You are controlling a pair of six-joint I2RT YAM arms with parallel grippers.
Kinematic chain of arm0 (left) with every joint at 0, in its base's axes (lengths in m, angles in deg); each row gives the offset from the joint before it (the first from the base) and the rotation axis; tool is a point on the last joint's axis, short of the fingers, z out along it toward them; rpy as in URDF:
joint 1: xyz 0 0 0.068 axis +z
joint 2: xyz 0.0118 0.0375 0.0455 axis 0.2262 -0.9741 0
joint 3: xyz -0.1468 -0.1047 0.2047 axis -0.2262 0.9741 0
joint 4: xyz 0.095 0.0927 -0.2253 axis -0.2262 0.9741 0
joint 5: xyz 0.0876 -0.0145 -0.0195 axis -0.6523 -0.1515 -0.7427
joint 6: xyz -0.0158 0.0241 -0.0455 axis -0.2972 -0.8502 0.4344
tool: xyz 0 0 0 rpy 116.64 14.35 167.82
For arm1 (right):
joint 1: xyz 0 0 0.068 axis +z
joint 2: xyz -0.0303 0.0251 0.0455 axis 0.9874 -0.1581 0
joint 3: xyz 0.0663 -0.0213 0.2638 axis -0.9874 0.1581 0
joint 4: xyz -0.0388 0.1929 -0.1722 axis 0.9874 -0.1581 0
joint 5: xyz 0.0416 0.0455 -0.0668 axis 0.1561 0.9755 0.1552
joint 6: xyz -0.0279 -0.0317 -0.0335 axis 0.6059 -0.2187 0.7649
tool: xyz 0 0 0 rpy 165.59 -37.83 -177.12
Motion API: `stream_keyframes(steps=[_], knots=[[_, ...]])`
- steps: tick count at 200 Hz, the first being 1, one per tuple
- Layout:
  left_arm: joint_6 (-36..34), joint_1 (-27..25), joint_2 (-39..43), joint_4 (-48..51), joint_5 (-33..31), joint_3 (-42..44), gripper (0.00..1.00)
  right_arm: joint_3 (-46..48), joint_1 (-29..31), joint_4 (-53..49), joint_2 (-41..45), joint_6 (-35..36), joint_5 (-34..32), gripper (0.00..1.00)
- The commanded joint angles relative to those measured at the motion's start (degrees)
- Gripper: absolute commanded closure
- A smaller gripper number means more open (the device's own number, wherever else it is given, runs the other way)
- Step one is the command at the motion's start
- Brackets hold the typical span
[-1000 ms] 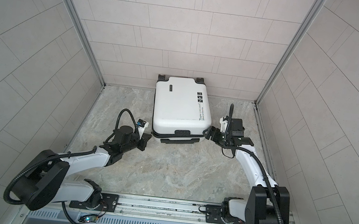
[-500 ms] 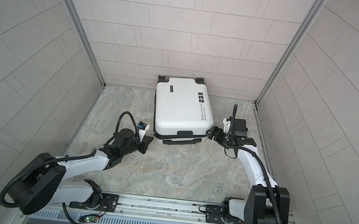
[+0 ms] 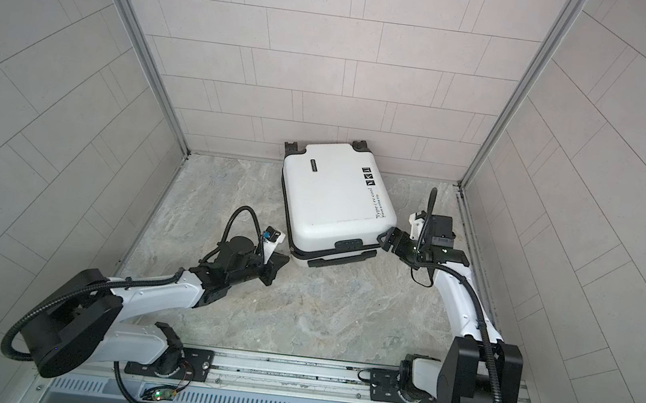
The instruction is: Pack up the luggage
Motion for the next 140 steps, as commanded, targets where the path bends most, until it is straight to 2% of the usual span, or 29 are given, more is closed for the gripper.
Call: stream_keyframes(steps=[1, 38, 98, 140], knots=[[-0.61, -1.16, -1.24, -1.75, 2.72, -1.97, 1.00, 0.26, -0.15, 1.72, 0.21, -0.03, 1.79, 0.06], [-0.24, -2.20, -2.42, -1.13, 5.29, -3.04, 1.00, 0.59, 0.96, 4.43, -1.24, -2.04, 3.41, 0.05], [0.96, -5.24, -0.30, -0.26, 7.60, -4.11, 1.00, 1.74, 5.41, 6.97, -1.70, -4.20, 1.49, 0.05], [1.68, -7.07, -2.01, 0.23, 9.60, -6.22, 1.00, 2.08, 7.37, 7.71, -1.71, -4.99, 0.50, 0.06]])
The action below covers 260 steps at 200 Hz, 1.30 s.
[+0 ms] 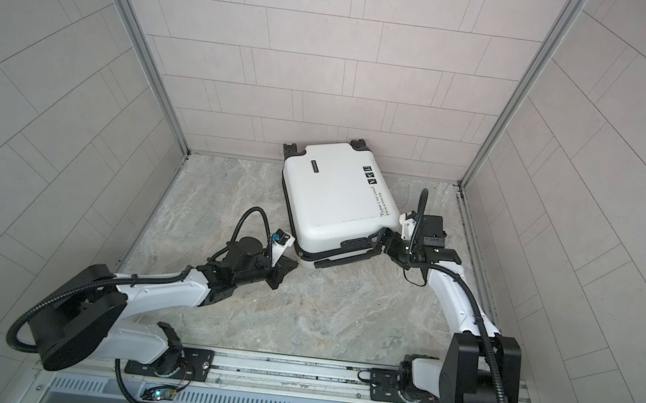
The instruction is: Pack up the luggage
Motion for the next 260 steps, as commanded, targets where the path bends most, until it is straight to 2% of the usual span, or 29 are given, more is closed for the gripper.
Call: stream_keyframes(steps=[1, 55, 95, 136, 151, 158, 166, 214, 242, 260], knots=[[-0.18, -3.04, -0.23, -1.96, 7.39, -3.00, 1.00, 0.89, 2.71, 4.42, -0.37, -1.41, -1.20, 0.06], [-0.17, -7.41, -3.54, -3.20, 4.22, -5.50, 1.00, 0.85, 4.52, 5.21, -0.29, -2.37, -1.98, 0.06], [2.70, -8.05, -3.64, -10.61, -2.28, -2.50, 1.00, 1.04, 4.66, 4.60, 0.32, -2.06, -2.47, 0.06], [2.11, -8.10, -2.95, -9.58, -4.90, -1.37, 1.00, 0.22, 4.49, 2.26, 1.22, -0.90, -3.75, 0.06], [2.37, -8.14, -1.79, -8.12, -6.97, -0.41, 0.87, -0.23, 4.46, 1.49, 1.43, -0.55, -3.92, 0.06], [2.67, -8.16, -0.80, -7.96, -8.38, 0.58, 0.74, -0.38, 4.41, 1.31, 1.62, -0.49, -4.03, 0.06], [3.08, -8.12, 0.57, -7.90, -10.29, 1.89, 0.66, -0.41, 4.38, 1.02, 1.88, -0.41, -4.13, 0.06], [2.78, -8.24, 10.18, -5.74, -23.09, 8.69, 0.60, -1.01, 4.21, -1.31, 3.03, 0.90, -5.80, 0.06], [3.85, -8.13, 11.17, -3.80, -24.04, 7.95, 0.56, -1.59, 3.32, -2.38, 3.05, 1.64, -6.11, 0.06], [5.33, -8.13, 10.24, -5.95, -26.26, 7.99, 0.56, -1.82, 2.59, -2.78, 3.14, 1.87, -5.91, 0.06]])
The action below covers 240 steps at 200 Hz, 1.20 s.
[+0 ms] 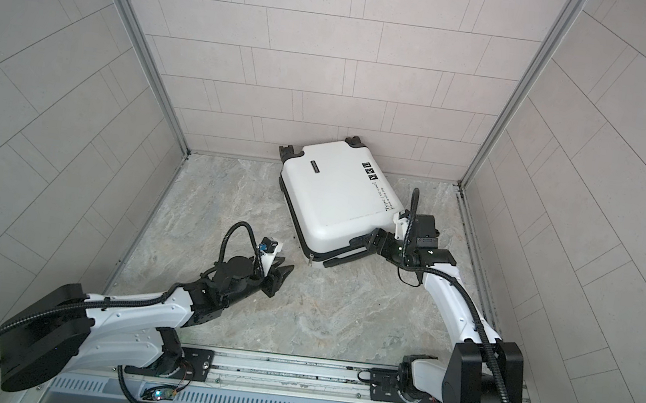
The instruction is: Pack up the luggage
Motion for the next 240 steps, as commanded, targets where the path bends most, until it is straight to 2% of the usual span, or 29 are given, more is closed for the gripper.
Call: stream_keyframes(steps=[1, 47, 89, 125, 191, 240], knots=[[1.83, -0.03, -0.42, -1.14, -4.56, -0.25, 0.55, -1.79, -0.90, -1.76, 1.22, 1.45, -1.09, 0.06], [4.26, -0.66, -5.19, -2.44, -0.70, -2.98, 0.45, -1.72, -1.64, -2.42, 1.74, 1.97, -0.65, 0.05], [7.08, -2.67, -13.36, -9.94, 1.14, -4.99, 0.39, -1.02, -1.71, -1.99, 1.83, 1.93, -0.35, 0.05], [8.91, -3.11, -19.64, -15.98, 3.41, -6.64, 0.40, -1.35, -1.80, -2.46, 2.00, 2.13, -0.25, 0.05], [9.77, -3.02, -24.91, -22.13, 0.02, -7.60, 0.42, -1.18, -2.01, -2.46, 2.01, 2.17, -0.18, 0.05], [10.00, -3.09, -26.76, -21.73, -1.29, -9.78, 0.51, -1.16, -1.98, -2.46, 1.92, 2.17, -0.15, 0.05]])
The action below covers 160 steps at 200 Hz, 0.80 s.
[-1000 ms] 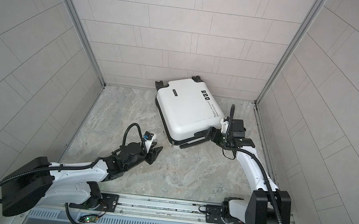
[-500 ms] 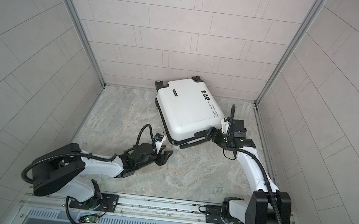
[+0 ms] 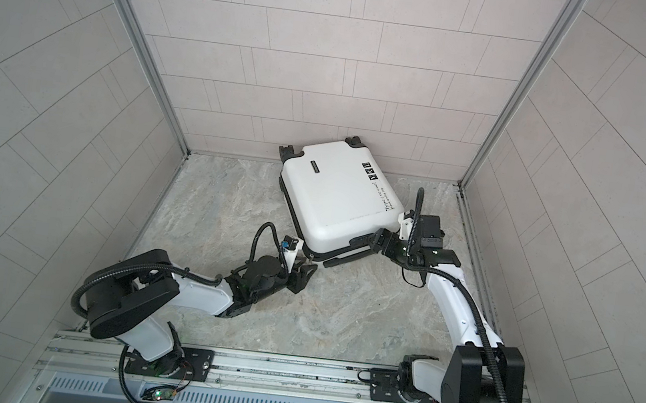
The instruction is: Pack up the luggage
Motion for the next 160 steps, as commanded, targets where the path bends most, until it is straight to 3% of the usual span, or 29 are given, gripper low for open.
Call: stream_keyframes(steps=[1, 51, 124, 160], knots=[[0.77, -0.32, -0.95, -1.95, -1.89, -2.29, 0.51, -0.68, -0.18, -0.80, 1.16, 0.73, -0.07, 0.05], [1.74, -0.24, -2.51, -2.72, -3.40, -2.96, 0.64, -0.61, -0.33, -0.89, 1.29, 0.71, -0.01, 0.05], [0.58, -0.24, -2.72, -9.11, 0.74, -2.02, 0.84, -0.37, -0.71, -1.24, 1.27, 1.12, 0.05, 0.05], [0.38, -0.24, -2.32, -10.63, 2.53, -1.82, 0.80, -0.30, -0.90, -1.14, 1.06, 1.04, 0.25, 0.05]])
